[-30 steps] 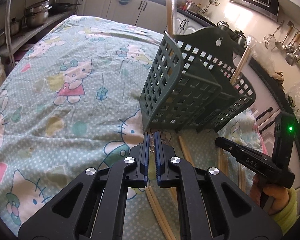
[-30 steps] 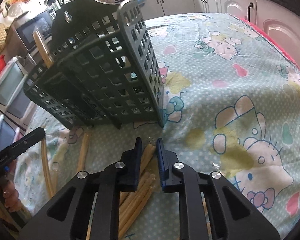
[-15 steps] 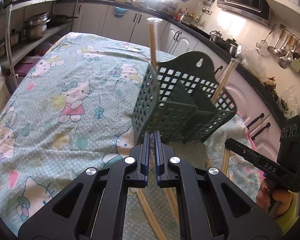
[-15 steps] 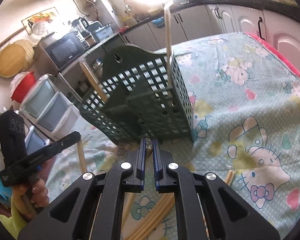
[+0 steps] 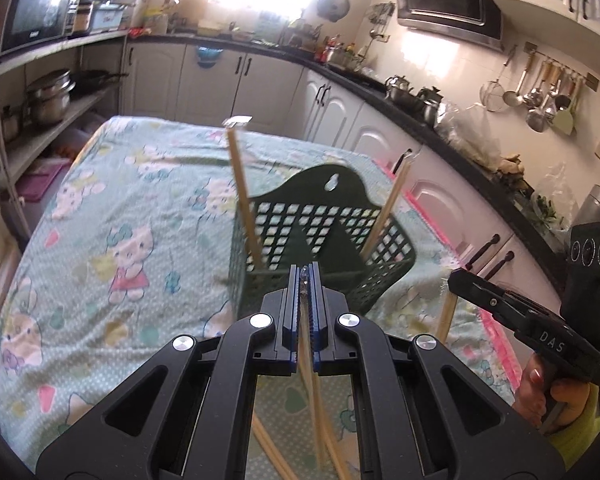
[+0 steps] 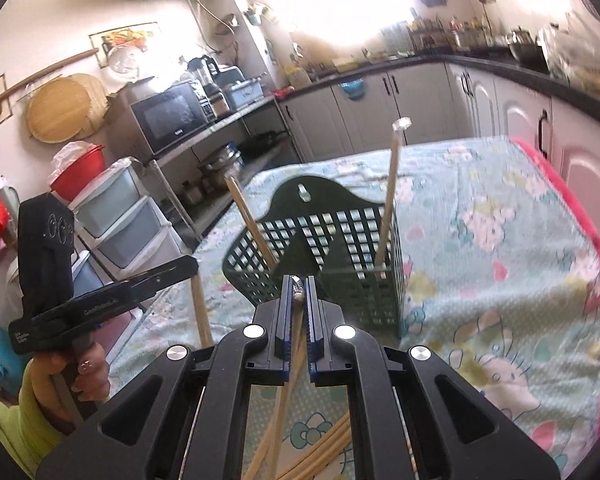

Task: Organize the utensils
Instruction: 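Lift both held chopsticks upright and carry them over the green basket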

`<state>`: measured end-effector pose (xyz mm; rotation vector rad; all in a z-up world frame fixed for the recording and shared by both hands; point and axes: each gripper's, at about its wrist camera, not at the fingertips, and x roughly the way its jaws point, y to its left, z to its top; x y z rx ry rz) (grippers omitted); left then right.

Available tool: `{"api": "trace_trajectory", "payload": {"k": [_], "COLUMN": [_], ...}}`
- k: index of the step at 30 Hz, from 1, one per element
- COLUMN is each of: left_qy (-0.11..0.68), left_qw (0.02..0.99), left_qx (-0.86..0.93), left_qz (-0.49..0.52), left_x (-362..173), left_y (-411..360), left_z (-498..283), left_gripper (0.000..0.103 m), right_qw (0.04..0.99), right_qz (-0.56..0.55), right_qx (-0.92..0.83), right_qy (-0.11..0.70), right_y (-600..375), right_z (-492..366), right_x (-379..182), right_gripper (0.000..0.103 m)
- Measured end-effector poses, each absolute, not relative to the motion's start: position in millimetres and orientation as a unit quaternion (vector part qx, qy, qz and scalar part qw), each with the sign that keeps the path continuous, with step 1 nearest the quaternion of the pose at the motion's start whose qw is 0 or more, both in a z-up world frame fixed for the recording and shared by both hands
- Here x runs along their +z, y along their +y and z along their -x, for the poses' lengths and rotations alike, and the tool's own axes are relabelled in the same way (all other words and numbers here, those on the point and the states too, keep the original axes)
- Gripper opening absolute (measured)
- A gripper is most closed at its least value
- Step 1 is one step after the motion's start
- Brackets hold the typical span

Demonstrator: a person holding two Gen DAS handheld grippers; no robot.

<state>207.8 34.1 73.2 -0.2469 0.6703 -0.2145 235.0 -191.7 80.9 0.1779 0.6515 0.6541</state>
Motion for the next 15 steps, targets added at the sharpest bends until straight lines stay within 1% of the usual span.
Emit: {"api": "trace_trajectory", "payload": {"k": [15], "left_qy": [0.292], "left_qw": [0.943], "left_qx": [-0.128], "left_qz": [0.098], "left_x": [111.8], "left_y": [12.7], "left_z": [-204.9], "left_gripper": [0.001], "right_qw": [0.912], "right_qz": [-0.068], "right_qx": [0.314], "right_qy": [0.254], "right_y": [-194.4], "right_z": [-225.5], "right_x": [119.0], "right_gripper": [0.006]}}
